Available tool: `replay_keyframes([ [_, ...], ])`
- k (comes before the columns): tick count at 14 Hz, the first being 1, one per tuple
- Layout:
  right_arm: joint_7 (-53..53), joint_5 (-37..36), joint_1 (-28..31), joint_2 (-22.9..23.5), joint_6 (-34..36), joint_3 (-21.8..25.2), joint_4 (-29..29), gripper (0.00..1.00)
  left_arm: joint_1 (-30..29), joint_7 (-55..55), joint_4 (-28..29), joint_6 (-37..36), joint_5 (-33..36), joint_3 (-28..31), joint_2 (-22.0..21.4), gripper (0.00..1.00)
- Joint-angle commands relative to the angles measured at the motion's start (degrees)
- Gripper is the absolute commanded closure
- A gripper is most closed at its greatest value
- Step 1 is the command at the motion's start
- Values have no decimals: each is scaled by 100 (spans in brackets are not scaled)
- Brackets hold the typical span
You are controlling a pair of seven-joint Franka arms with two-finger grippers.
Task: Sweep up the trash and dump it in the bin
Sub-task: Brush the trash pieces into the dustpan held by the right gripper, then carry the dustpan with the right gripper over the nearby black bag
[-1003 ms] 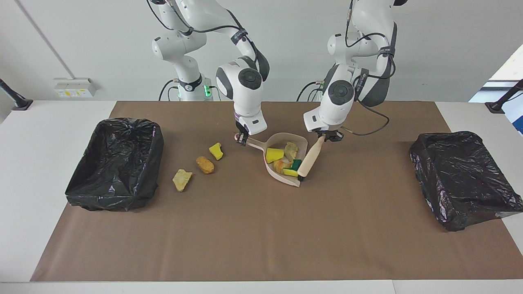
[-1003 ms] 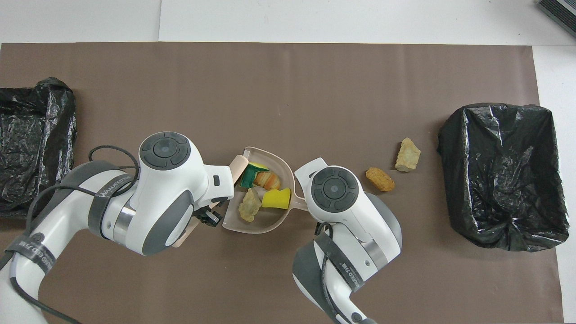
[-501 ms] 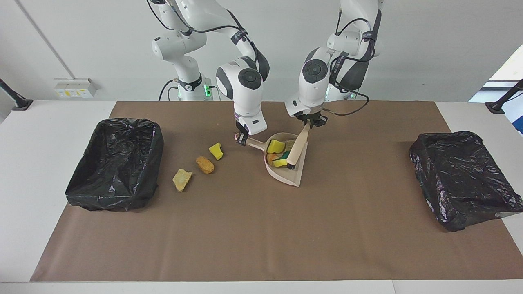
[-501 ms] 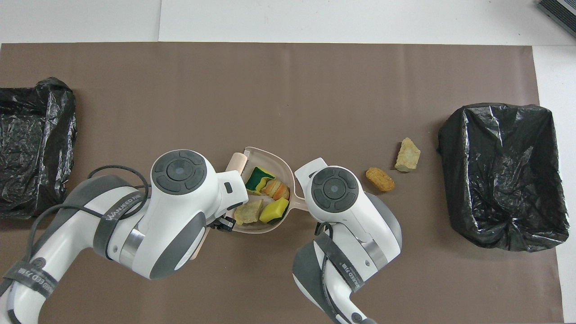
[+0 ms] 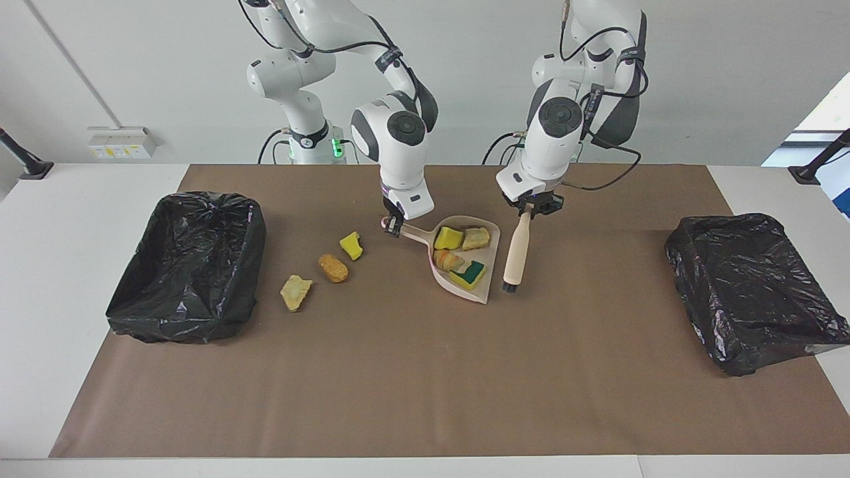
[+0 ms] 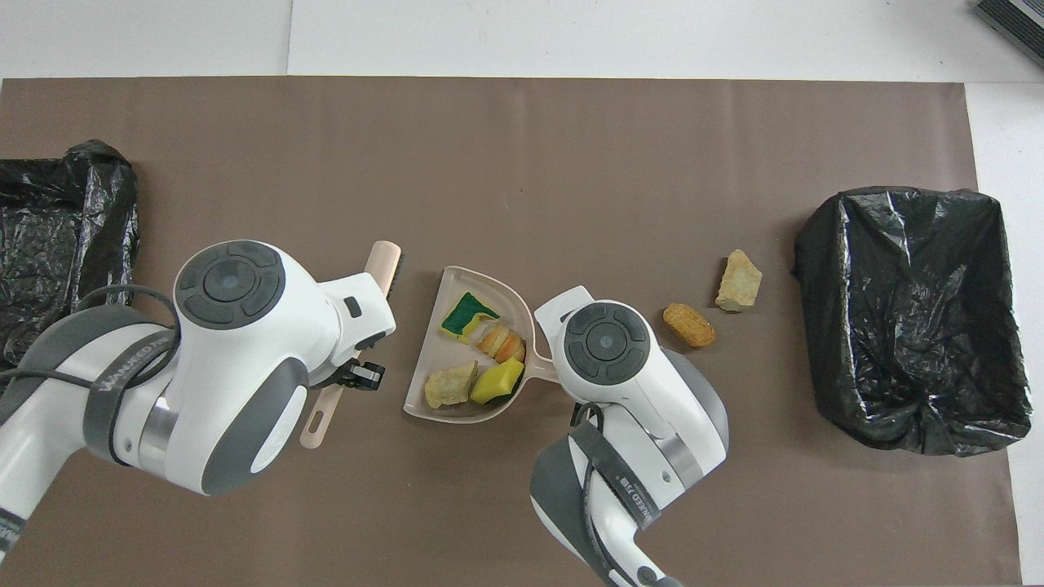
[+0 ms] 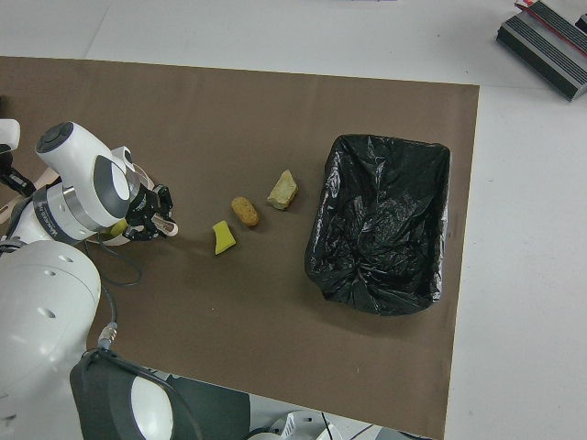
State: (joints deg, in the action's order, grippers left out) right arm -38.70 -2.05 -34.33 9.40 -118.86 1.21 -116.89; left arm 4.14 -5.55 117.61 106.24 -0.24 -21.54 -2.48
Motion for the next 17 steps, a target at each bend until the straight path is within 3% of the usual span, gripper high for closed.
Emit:
replay_keyframes([
  [1, 179, -42, 163, -332, 319, -6, -18, 100, 16, -558, 253, -200, -37, 45, -603, 100],
  [6, 64, 2, 743, -1026, 680, -15, 35, 100, 481, -1666, 842, -77, -151, 1, -1035, 100],
  [9, 29, 2, 1085, -1387, 706, 20, 113, 100, 1358, -2712, 1078, 98, -353, 1, -1026, 100],
  [13, -269, 11, 1876, -1555, 1329, 46, 631, 100, 2755, -4161, 1904, 1370, -767, 1, -991, 100],
  [17, -559, 474, 2850, -1546, 1874, 90, 949, 100, 3584, -5025, 2449, 2101, -828, -8, -920, 100],
])
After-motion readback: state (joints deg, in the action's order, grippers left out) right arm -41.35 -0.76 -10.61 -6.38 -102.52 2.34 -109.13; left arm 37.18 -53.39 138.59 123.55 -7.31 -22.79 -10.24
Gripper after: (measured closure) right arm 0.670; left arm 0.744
